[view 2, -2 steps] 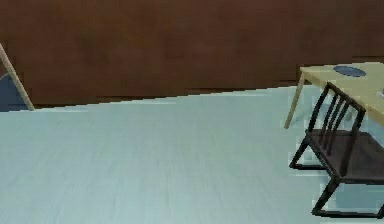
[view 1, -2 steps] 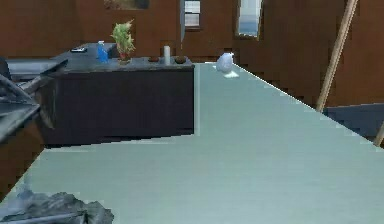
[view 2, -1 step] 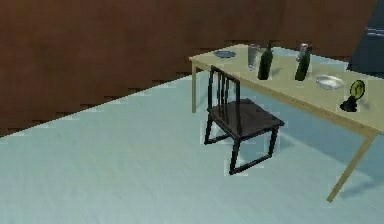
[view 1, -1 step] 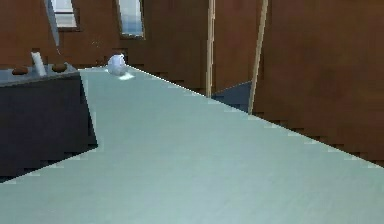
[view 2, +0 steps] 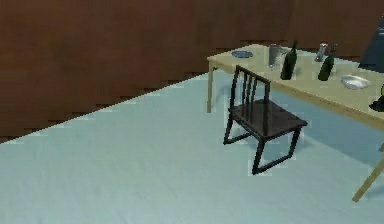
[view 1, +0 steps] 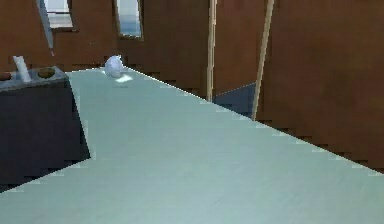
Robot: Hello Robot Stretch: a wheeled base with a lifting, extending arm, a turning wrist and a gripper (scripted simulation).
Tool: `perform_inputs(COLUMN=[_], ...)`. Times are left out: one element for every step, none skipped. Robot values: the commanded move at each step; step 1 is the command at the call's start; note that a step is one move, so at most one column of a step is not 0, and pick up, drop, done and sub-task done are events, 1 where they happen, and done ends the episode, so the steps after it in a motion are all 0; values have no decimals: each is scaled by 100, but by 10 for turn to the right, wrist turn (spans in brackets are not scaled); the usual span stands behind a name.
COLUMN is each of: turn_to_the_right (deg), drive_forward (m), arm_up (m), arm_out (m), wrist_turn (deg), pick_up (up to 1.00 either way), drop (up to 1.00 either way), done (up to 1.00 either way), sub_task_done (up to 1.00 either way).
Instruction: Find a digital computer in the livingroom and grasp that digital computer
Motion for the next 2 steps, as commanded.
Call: perform_inputs(turn_to_the_right=[90, 0], drive_forward=[0, 100], arm_up=[0, 0], arm_out=[0, 0], wrist_turn=[0, 0], pick_up=[0, 0], drop=[0, 0], done=[0, 0], sub_task_done=[0, 0])
